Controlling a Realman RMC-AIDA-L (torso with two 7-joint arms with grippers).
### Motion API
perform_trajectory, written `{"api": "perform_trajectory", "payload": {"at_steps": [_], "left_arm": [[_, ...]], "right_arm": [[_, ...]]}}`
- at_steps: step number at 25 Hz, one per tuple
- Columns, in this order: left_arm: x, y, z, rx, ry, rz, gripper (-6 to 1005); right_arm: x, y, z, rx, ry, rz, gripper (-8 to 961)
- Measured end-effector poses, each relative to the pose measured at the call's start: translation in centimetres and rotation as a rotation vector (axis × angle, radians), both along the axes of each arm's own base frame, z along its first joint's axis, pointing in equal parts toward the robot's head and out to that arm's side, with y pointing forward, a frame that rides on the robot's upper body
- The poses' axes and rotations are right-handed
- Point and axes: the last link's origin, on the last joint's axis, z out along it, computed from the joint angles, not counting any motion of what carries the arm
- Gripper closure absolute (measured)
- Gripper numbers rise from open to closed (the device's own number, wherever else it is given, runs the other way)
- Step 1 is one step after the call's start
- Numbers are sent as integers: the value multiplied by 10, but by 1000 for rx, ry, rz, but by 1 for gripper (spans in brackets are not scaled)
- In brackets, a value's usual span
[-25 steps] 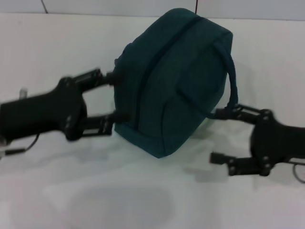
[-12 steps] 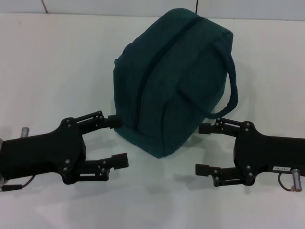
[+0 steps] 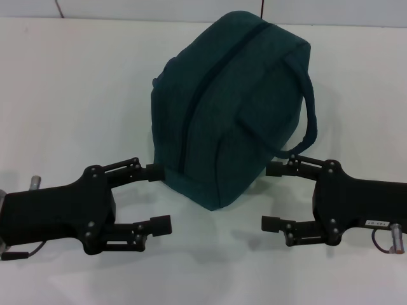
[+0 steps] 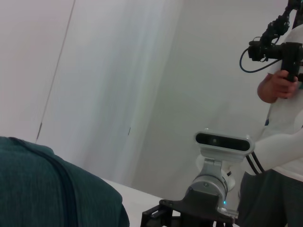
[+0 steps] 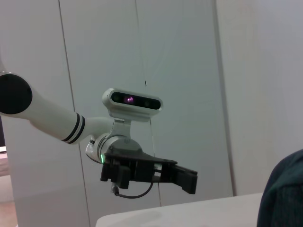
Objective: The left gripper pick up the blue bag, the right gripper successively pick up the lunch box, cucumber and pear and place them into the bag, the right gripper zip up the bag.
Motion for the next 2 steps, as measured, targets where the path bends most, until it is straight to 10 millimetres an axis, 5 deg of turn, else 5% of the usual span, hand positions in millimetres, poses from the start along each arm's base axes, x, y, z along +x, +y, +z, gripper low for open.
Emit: {"api": "perform_trajectory", "payload": {"at_steps": [2], "left_arm": [[0, 0, 0, -3, 3, 0, 118]], "right_arm": [[0, 0, 0, 1, 1, -1, 85]]}}
